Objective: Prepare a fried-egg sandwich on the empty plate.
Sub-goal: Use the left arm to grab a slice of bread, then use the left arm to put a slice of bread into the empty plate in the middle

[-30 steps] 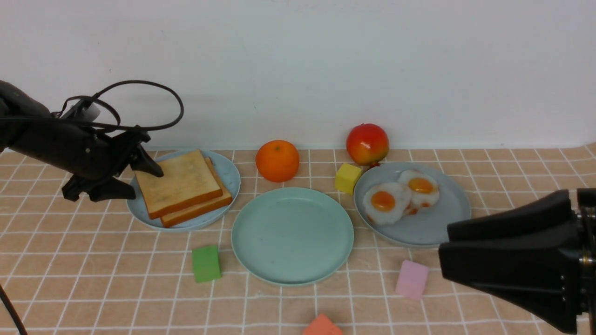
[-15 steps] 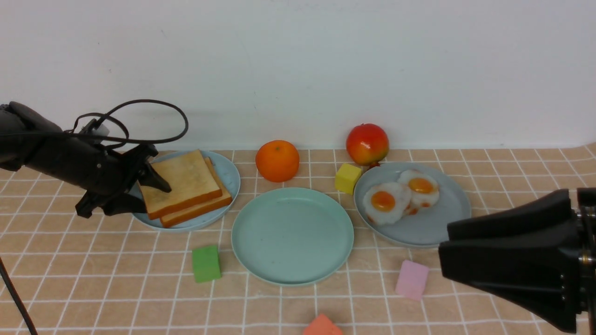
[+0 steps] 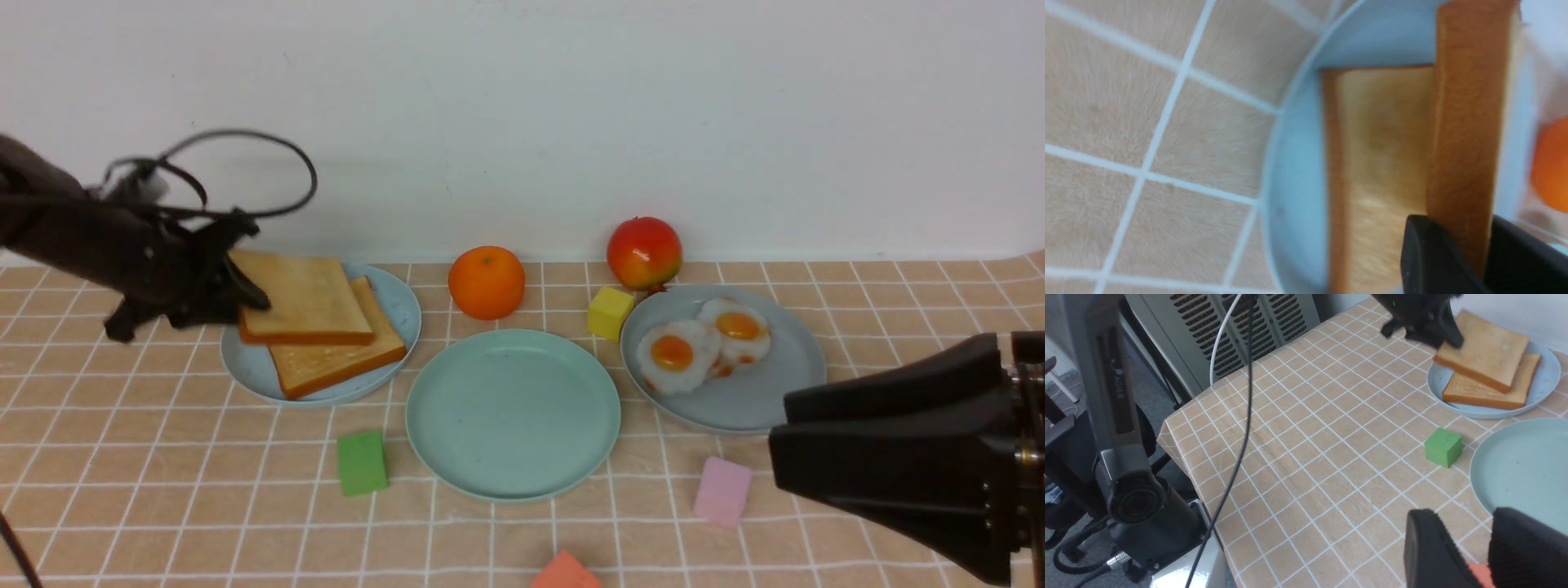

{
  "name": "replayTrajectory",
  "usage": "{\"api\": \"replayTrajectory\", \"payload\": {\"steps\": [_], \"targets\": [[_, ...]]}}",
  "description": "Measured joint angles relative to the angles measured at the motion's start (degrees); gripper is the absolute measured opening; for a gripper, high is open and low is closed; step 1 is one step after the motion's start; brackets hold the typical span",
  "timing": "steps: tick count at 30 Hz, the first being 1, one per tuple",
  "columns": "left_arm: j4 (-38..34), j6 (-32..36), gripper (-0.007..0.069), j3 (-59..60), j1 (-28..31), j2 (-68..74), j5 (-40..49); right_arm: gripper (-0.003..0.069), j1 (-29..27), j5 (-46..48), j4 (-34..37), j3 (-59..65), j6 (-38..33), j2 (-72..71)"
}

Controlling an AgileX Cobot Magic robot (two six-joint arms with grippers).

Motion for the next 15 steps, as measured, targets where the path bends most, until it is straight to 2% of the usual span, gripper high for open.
{"api": "replayTrajectory", "payload": {"steps": [2, 8, 10, 13, 15], "targets": [[0.26, 0.17, 0.0107, 0.00, 0.00, -3.61, 1.79, 0.0239, 0.00, 0.00, 0.00, 0.00, 0.00, 0.00], [-1.70, 4.70, 0.0106, 0.00, -1.16, -9.76, 9.14, 0.0239, 0.00, 0.07, 0.00, 0.00, 0.00, 0.00], [-2.59, 7.26, 0.0106, 0.00, -2.78, -10.15, 11.27, 0.0239, 0.00, 0.07, 0.00, 0.00, 0.00, 0.00], [-3.86, 12.55, 0.0106, 0.20, -8.70, -9.41, 14.47, 0.0239, 0.00, 0.13, 0.00, 0.00, 0.00, 0.00], [-4.20, 13.61, 0.0106, 0.57, -11.94, -8.20, 14.35, 0.0239, 0.00, 0.13, 0.00, 0.00, 0.00, 0.00]]}}
